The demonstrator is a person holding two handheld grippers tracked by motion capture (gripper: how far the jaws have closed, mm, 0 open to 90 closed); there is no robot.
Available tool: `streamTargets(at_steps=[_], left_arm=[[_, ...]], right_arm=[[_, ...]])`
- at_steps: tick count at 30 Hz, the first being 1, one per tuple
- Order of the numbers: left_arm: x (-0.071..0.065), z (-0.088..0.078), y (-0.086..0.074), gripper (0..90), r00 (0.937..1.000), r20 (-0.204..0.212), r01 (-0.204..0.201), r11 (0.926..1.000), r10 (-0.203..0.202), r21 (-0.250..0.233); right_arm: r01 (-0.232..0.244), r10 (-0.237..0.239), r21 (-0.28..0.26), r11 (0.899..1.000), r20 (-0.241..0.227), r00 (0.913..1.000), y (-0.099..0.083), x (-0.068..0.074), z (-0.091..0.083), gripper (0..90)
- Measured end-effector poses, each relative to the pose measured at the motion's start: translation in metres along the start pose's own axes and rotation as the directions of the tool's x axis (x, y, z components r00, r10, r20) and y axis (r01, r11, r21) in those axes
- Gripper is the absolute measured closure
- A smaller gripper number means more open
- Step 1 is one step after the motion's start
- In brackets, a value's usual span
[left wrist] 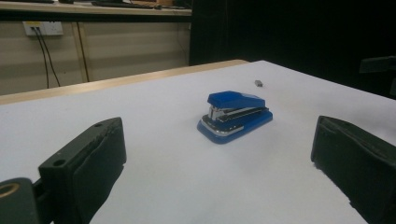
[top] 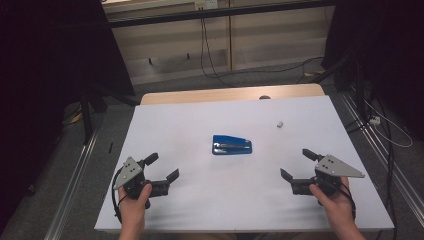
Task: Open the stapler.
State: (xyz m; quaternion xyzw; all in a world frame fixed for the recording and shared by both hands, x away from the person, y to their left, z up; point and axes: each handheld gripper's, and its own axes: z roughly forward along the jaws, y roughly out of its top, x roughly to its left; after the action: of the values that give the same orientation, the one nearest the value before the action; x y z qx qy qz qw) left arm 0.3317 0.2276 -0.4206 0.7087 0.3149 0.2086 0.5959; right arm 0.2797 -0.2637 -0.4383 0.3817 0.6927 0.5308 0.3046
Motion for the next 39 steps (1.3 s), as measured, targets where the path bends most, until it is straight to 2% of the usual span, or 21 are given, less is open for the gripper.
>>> streamTargets(at_steps=[5, 8, 11, 12, 16, 18, 21, 22, 25, 27, 31, 39], left_arm=[[0.002, 0.015, 0.004, 3.1, 0.9997, 0.007, 0.023, 0.9997, -0.023, -0.010], [0.002, 0.023, 0.006, 3.2, 0.9995, 0.016, 0.026, 0.9996, -0.027, 0.006], [0.001, 0.031, 0.008, 3.3, 0.9994, 0.025, 0.024, 0.9996, -0.024, 0.014], [0.000, 0.036, 0.012, 3.3, 0.9994, 0.032, 0.008, 0.9999, -0.009, 0.012], [-0.002, 0.045, 0.016, 3.4, 0.9987, 0.050, 0.010, 1.0000, -0.010, 0.000], [-0.001, 0.050, 0.018, 3.4, 0.9982, 0.059, -0.006, 0.9999, 0.005, 0.015], [-0.002, 0.059, 0.019, 3.5, 0.9974, 0.072, 0.000, 0.9998, -0.002, 0.019], [-0.003, 0.061, 0.020, 3.5, 0.9971, 0.076, -0.012, 0.9993, 0.010, 0.034], [-0.005, 0.069, 0.024, 3.5, 0.9956, 0.093, -0.016, 0.9993, 0.013, 0.033], [-0.006, 0.071, 0.025, 3.5, 0.9956, 0.094, -0.005, 0.9996, 0.002, 0.027], [-0.006, 0.079, 0.027, 4.0, 0.9953, 0.094, -0.028, 0.9988, 0.024, 0.040], [-0.003, 0.091, 0.025, 4.1, 0.9938, 0.111, -0.014, 0.9984, 0.008, 0.055]], right_arm=[[0.013, -0.013, 0.013, 1.000, 0.013, 0.9998, 0.004, -0.002, 0.006, 2.1], [0.010, -0.011, 0.026, 1.000, 0.018, 0.9998, 0.007, -0.004, 0.011, 2.1], [-0.002, 0.002, 0.020, 1.000, 0.020, 0.9998, 0.008, -0.005, 0.014, 1.5], [-0.017, 0.017, 0.011, 1.000, 0.009, 0.9998, 0.010, -0.006, 0.016, 1.6], [-0.014, 0.014, 0.004, 1.000, 0.013, 0.9998, 0.016, -0.008, 0.021, 2.3], [-0.015, 0.015, 0.001, 1.000, 0.011, 0.9998, 0.018, -0.008, 0.022, 2.3], [-0.005, 0.005, 0.002, 1.000, 0.011, 0.9999, 0.020, -0.009, 0.026, 2.4], [-0.003, 0.003, 0.002, 1.000, 0.008, 1.0000, 0.020, -0.009, 0.028, 2.5], [-0.003, 0.003, 0.006, 1.000, 0.007, 1.0000, 0.023, -0.010, 0.033, 2.5], [-0.008, 0.008, 0.001, 1.000, -0.002, 1.0000, 0.025, -0.009, 0.036, 2.7], [0.001, -0.001, 0.003, 1.000, -0.011, 0.9999, 0.028, -0.007, 0.046, 3.1], [0.007, -0.007, 0.012, 1.000, -0.038, 0.9993, 0.031, -0.001, 0.062, 3.4]])
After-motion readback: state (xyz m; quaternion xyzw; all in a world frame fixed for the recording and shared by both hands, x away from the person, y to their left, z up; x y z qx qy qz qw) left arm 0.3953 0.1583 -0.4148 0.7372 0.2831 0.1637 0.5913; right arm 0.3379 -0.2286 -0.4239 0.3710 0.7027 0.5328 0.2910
